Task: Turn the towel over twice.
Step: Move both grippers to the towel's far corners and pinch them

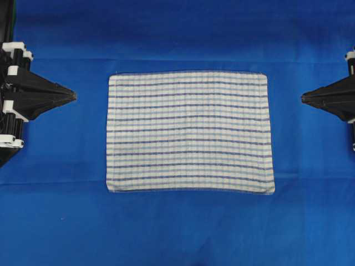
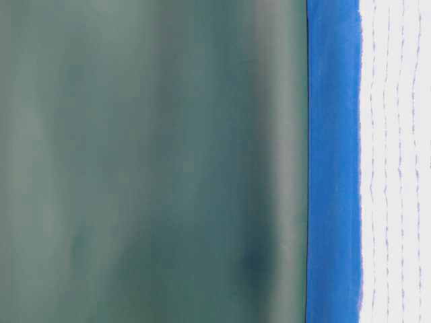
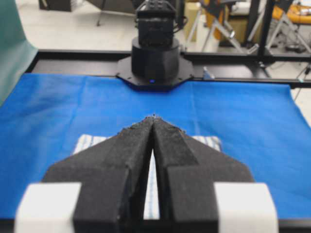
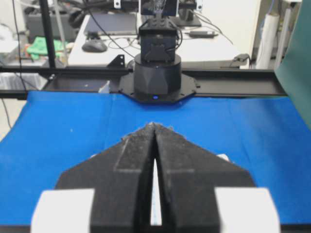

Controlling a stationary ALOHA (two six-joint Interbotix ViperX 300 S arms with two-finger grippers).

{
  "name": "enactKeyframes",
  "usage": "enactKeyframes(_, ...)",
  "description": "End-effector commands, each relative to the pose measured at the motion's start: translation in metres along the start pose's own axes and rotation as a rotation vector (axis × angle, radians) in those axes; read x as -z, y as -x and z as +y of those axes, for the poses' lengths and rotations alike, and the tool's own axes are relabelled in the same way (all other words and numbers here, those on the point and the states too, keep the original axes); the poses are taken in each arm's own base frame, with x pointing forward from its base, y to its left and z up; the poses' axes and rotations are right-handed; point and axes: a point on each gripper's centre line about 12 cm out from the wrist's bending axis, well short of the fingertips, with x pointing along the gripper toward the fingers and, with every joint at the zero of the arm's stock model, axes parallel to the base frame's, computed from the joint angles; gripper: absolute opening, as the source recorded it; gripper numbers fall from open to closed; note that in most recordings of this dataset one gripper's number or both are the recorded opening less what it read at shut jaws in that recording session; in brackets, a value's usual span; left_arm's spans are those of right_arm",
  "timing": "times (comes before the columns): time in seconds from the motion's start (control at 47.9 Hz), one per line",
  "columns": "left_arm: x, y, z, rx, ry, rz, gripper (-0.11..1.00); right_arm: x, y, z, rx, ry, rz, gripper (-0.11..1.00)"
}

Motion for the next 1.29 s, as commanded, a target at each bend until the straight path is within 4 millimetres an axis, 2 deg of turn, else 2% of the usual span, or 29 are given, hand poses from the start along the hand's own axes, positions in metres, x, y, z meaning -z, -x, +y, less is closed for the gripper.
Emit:
enactKeyframes(0.0, -0.001, -0.001, 0.001, -0.008, 0.002, 0.014, 0.0, -0.013, -0.003, -0.003, 0.017, 0.011, -0.035, 0.0)
enactKeyframes(0.251, 0.009, -0.005, 0.006, -0.032, -0.004, 0.055, 0.0, -0.005, -0.007, -0.025, 0.123, 0.009, 0.051, 0.0)
enactKeyframes(0.626, 0.046, -0.016, 0.042, -0.193, 0.01, 0.19, 0.03, 0.042, -0.017, -0.063, 0.285, -0.038, 0.273, 0.01)
enactKeyframes(0.71, 0.057, -0.018, 0.05, -0.227, 0.019, 0.207, 0.14, 0.057, -0.021, -0.074, 0.326, -0.059, 0.338, 0.04)
enactKeyframes(0.919, 0.093, -0.018, 0.071, -0.315, 0.032, 0.25, 0.71, 0.102, -0.031, -0.103, 0.416, -0.106, 0.526, 0.63)
enactKeyframes(0.96, 0.101, -0.019, 0.074, -0.326, 0.035, 0.267, 0.81, 0.111, -0.032, -0.107, 0.427, -0.114, 0.561, 0.67)
enactKeyframes(1.002, 0.107, -0.02, 0.077, -0.338, 0.038, 0.282, 0.89, 0.118, -0.034, -0.11, 0.434, -0.122, 0.589, 0.65)
enactKeyframes(1.044, 0.114, -0.022, 0.08, -0.346, 0.042, 0.303, 0.91, 0.126, -0.036, -0.113, 0.437, -0.127, 0.615, 0.62)
enactKeyframes(1.106, 0.129, -0.024, 0.086, -0.363, 0.05, 0.346, 0.88, 0.137, -0.038, -0.116, 0.443, -0.139, 0.656, 0.59)
enactKeyframes(1.273, 0.159, -0.029, 0.098, -0.4, 0.069, 0.423, 0.86, 0.167, -0.041, -0.123, 0.454, -0.166, 0.76, 0.6)
